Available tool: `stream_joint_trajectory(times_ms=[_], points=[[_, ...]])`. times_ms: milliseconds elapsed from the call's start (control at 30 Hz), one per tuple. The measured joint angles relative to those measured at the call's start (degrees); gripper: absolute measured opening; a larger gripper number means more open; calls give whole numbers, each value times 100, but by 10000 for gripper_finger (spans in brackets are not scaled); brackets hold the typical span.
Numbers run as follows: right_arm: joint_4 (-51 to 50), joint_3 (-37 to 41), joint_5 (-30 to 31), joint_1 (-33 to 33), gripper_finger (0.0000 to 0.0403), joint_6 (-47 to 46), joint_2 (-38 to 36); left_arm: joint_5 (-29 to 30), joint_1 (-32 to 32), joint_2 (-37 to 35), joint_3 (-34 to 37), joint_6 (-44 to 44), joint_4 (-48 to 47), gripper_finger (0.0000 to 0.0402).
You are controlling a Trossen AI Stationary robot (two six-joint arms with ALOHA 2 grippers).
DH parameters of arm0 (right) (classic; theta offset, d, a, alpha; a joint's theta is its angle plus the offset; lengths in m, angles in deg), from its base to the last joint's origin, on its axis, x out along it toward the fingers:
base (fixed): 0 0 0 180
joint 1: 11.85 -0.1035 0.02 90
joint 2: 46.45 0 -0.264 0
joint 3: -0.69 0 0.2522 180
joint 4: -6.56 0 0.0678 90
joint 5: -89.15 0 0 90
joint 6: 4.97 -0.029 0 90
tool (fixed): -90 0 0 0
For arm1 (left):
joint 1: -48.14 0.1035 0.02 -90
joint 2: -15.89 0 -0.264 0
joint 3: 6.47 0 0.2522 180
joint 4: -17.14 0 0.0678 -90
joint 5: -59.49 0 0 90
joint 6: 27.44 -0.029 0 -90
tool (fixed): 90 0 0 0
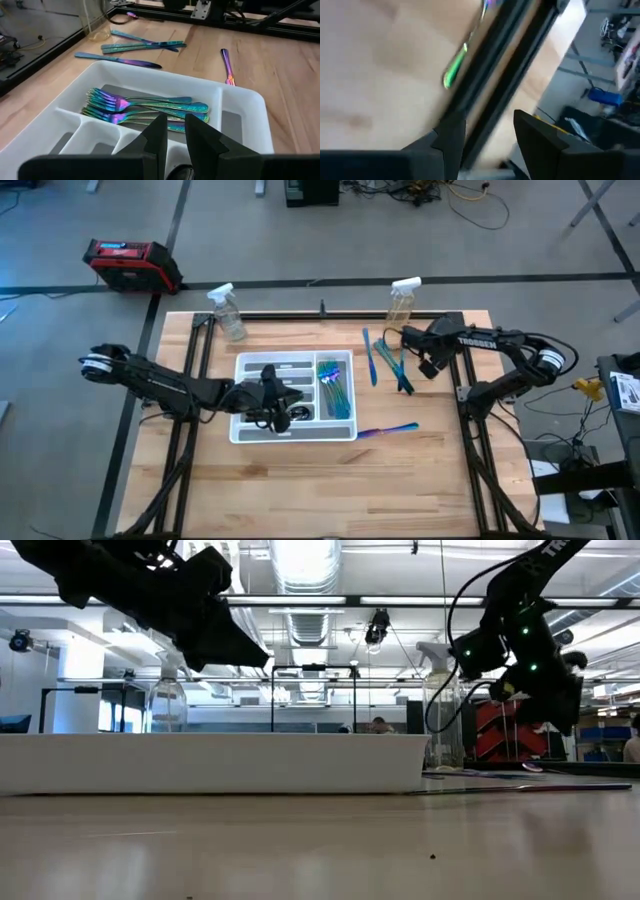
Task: Sort silverware
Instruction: Put the blue spoon with the other blue spoons on the silverware tray
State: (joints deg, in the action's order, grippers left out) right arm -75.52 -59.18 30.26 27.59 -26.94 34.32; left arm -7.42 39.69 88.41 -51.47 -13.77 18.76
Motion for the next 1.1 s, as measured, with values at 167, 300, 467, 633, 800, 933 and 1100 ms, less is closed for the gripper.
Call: stream_joint_trajectory(times_ms=[167, 300, 467, 633, 800, 933, 1100], points=[[777, 138, -704, 363, 113, 108, 32, -4, -13, 41, 0, 60, -2, 52], [760, 162, -610, 533, 30, 81, 151, 9, -20, 87, 0, 62, 13, 52], [839, 162, -715, 544, 9, 255, 345, 37, -20, 212, 0, 61, 215, 52], [866, 151, -894, 498, 2, 785, 769, 37, -20, 311, 0, 62, 344, 52], [828, 149, -318, 401, 0, 1289, 1165, 37, -20, 321, 0, 100, 360, 52], [943, 156, -134, 434, 0, 1549, 1244, 37, -24, 319, 0, 186, 360, 52], [1212, 257, -147, 517, 0, 1921, 1242, 37, -26, 321, 0, 194, 356, 52]])
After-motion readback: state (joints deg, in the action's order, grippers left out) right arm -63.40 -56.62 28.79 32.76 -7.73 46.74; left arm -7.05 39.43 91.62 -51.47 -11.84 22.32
